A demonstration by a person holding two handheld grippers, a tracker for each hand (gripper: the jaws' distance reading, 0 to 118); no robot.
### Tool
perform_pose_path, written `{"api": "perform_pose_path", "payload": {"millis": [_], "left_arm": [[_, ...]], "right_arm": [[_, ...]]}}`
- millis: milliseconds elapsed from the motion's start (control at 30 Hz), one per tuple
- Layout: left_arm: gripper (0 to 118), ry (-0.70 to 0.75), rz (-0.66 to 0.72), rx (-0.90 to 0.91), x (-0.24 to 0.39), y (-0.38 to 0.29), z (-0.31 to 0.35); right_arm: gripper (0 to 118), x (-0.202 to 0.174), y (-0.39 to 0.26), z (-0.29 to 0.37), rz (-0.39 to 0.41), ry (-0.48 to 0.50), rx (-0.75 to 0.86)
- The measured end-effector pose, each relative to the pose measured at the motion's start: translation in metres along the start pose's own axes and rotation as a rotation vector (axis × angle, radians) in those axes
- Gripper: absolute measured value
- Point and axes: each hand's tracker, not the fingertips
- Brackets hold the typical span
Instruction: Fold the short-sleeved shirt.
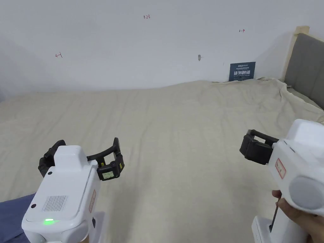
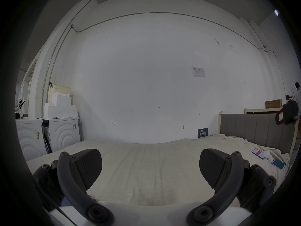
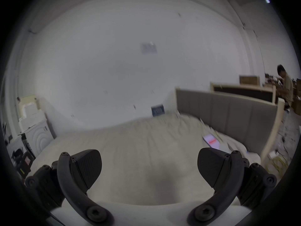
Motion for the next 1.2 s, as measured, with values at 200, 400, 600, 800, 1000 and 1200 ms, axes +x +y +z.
{"api": "perform_pose_path", "payload": {"millis": [200,400,600,800,1000,1200], "left_arm": [[118,0.004,0.014,0.004,-0.002,0.001,0.000],[118,0.004,0.015,0.007,-0.003,0.001,0.000],[118,0.005,0.012,0.009,-0.004,0.002,0.001],[118,0.007,0.013,0.016,-0.005,0.004,0.001],[118,0.006,0.007,0.016,-0.003,0.004,0.002],[118,0.003,0.006,0.017,-0.002,0.005,0.002]], "right_arm": [[116,0.007,0.007,-0.006,-0.045,0.040,-0.077],[116,-0.004,0.006,0.002,-0.040,0.028,-0.052],[116,0.004,0.003,-0.010,-0.003,0.024,-0.004],[116,0.002,0.001,-0.014,0.064,0.020,0.056],[116,-0.010,-0.012,-0.003,0.189,0.161,0.246],[116,-0.019,-0.029,0.006,0.286,0.194,0.475]]}}
